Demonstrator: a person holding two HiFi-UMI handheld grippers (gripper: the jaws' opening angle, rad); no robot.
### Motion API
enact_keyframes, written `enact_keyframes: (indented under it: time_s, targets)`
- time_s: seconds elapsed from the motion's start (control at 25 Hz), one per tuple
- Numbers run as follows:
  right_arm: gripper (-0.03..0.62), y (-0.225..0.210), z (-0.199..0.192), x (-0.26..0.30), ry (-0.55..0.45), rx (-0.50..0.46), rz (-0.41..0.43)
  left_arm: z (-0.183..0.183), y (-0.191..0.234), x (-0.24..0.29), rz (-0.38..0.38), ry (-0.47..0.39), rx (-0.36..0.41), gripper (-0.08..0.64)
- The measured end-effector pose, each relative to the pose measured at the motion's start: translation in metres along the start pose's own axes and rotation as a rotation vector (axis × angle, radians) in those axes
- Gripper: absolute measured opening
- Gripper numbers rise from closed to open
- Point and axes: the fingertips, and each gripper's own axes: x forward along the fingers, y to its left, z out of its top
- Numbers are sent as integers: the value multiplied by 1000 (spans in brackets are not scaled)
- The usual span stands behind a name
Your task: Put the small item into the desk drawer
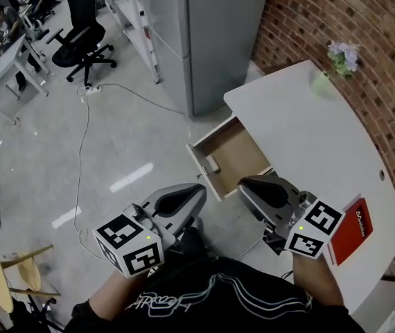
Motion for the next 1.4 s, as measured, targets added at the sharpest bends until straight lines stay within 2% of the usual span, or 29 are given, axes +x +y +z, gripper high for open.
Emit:
enact_keyframes:
  time_s: [0.28,0.4,0.52,0.72,1.4]
  targets:
    - [54,74,44,-62,-85,-121,92,28,-87,-17,-64,-35,141,28]
    - [54,95,57,-84,-132,-161,91,32,-118,-25,-92,-47,193,28]
    - [51,111,61,-100,-159,-188,81,29,-138,-32,-100,-65,205,28]
    - [49,127,54,-115,-159,-224,79,18,-160,-37,-111,-67,223,28]
    - [49,135,32,-139,-151,-188,69,-3,-184,-43,-83,-74,245,28]
